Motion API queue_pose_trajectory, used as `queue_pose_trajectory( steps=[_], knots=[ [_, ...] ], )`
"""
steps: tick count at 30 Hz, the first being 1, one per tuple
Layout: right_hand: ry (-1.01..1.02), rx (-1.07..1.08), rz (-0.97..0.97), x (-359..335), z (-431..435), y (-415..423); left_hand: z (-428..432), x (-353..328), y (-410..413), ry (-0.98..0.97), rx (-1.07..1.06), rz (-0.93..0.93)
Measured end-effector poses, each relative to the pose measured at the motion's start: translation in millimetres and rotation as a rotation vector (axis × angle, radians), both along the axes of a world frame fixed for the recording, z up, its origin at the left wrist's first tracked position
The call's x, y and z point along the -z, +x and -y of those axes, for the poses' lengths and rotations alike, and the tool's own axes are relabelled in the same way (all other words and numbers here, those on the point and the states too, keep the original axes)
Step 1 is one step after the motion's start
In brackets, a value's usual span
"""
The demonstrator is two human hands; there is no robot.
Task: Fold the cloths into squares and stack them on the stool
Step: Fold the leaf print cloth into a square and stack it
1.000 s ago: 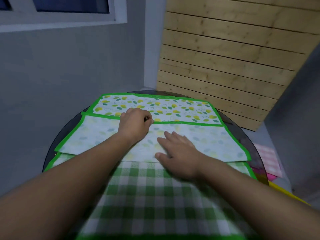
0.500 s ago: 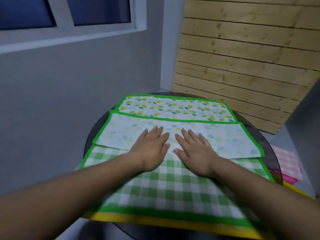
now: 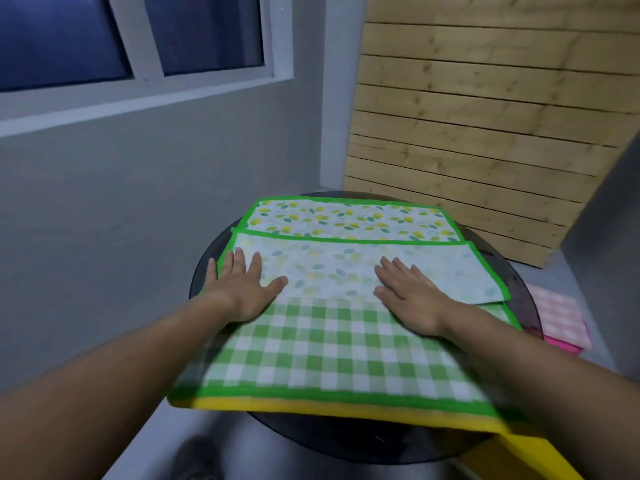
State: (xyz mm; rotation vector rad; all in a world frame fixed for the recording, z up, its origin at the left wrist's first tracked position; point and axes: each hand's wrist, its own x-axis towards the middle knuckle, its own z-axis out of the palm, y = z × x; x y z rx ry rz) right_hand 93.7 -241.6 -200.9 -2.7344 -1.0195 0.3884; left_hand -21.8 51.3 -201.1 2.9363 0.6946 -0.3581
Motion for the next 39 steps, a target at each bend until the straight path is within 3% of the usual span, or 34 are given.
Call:
queue_pose_trajectory(
  steps=[7,9,12,15,20,31,39],
  knots=[
    [-0.023,0.160,0.049,5,77,24,7,2,-1,0.073,0.032,0.063],
    [0.095,0.178,0.042,4,73,20,14,2,2,0.107,0.183,0.235],
    [0.291,0.113,0.128,-6,61,6,35,-4,6,-0.107,0.497,0.459],
    [0.370,0.018,0.105,-15,43,-11,52,-9,8,-0.215,0.615,0.455],
    [0.463,0.029,0.042,-15,30,-10,53,-13,10,-0.047,0.733,0.486],
    [0.243,-0.169,0.323,-10,28,-9,56,-9,10,0.069,0.786,0.566],
    [0.197,-0.217,0.211,-32,36,-20,68,-30,-7,-0.032,0.745,0.458]
  ],
)
